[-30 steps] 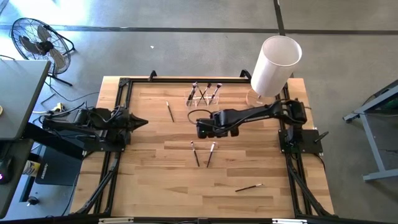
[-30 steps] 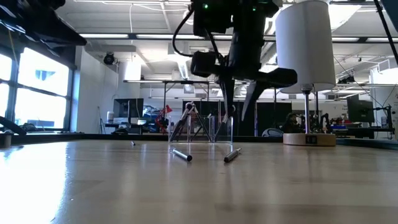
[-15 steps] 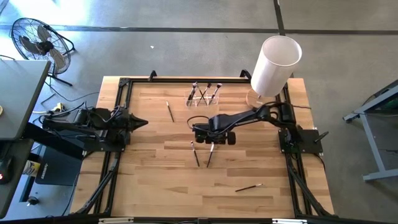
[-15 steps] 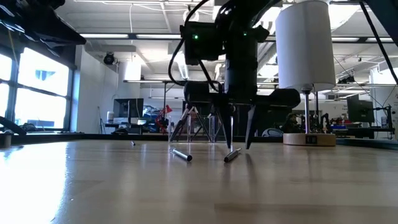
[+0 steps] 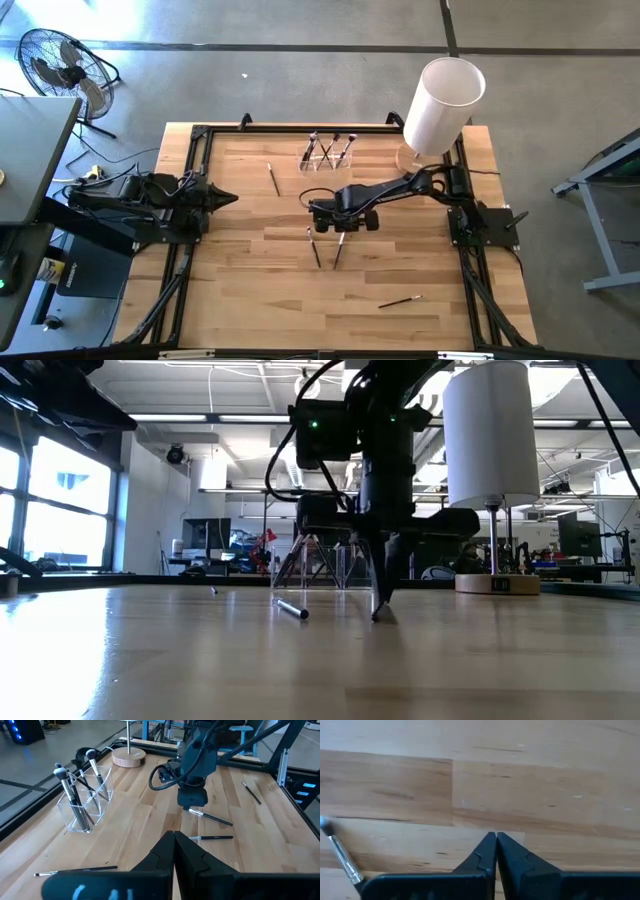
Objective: Pick & Place Makeup Brushes
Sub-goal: Put the black eyeshadow brush into the transparent organizer
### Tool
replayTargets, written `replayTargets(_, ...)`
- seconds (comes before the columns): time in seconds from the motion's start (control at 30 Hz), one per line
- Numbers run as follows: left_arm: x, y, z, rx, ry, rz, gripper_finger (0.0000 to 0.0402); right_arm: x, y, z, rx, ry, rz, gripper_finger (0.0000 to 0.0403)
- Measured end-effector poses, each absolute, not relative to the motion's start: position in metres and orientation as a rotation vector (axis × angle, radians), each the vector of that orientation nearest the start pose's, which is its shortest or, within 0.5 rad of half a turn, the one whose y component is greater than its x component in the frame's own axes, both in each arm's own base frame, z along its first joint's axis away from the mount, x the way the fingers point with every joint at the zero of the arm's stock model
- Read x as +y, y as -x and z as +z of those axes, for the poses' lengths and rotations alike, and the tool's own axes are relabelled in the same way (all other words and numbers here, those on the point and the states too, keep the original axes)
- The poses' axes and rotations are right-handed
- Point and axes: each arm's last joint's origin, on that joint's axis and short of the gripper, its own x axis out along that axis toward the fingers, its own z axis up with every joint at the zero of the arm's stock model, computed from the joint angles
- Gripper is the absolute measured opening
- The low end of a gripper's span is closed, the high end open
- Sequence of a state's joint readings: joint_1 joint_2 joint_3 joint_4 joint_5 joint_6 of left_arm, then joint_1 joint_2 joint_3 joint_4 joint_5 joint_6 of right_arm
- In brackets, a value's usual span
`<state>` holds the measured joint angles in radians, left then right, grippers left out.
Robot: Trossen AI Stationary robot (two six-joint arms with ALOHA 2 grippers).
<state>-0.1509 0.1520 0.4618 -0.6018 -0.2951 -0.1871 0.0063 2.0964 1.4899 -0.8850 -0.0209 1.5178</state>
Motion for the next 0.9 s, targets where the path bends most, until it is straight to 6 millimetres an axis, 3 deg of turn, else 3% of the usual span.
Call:
replayTargets(0.27, -0.001, -0.066, 0.248, 0.270, 0.120, 0.170, 0.0000, 0.007, -0.395, 0.153, 1.160, -1.148, -1.058, 0.0002)
replayTargets(0.47, -0.001, -0.066, 0.248, 0.270, 0.120, 0.171, 0.0000, 0.014, -0.385, 0.198, 0.946, -0.989, -1.071, 0.0001)
replayTargets(0.63, -0.001, -0.066, 0.248, 0.269, 0.113, 0.170, 0.0000, 0.012, -0.366, 0.245, 0.801, -0.643, -1.035, 0.0001)
replayTargets(0.77, -0.001, -0.066, 0.248, 0.268, 0.114, 0.170, 0.0000, -0.010, -0.354, 0.263, 0.795, -0.470, -1.066, 0.0001)
replayTargets(0.9, -0.001, -0.066, 0.248, 0.264, 0.120, 0.182, 0.0000, -0.051, -0.355, 0.266, 0.829, -0.371, -1.058, 0.0000)
